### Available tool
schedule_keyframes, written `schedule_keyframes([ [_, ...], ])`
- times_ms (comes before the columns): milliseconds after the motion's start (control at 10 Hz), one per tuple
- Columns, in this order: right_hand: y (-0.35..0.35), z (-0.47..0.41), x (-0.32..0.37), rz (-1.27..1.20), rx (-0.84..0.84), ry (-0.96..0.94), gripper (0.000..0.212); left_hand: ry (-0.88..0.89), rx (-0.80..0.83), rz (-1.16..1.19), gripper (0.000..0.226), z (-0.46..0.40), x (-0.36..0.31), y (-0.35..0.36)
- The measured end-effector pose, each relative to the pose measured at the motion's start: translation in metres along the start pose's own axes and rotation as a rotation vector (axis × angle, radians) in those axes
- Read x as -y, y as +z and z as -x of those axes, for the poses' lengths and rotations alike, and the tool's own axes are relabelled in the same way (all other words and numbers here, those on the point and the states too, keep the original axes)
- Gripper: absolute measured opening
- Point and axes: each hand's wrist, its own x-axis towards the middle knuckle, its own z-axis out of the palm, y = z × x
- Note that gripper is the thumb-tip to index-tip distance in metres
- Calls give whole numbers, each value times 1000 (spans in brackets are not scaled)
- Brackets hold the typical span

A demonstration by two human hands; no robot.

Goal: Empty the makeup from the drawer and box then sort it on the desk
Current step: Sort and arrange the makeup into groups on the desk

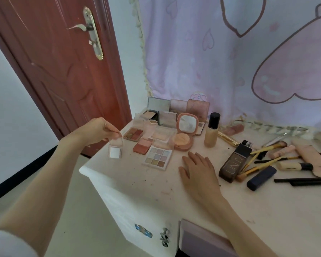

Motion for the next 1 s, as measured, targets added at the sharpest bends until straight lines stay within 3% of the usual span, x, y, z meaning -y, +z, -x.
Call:
schedule_keyframes([
  [200,-1,-1,2,4,16,-2,48,32,-23,-97,13,-29,-5,14],
  [600,-2,-3,0,-11,7,-8,47,81,-180,-100,24,-41,-9,43],
  [800,-2,-3,-1,-27,6,-12,47,-36,-431,92,55,-10,2,69],
  [900,-2,-3,-1,-19,9,-14,48,-183,-354,119,75,7,15,93],
  [1000,-1,-3,-1,-9,17,-14,48,-217,-363,94,76,11,20,103],
])
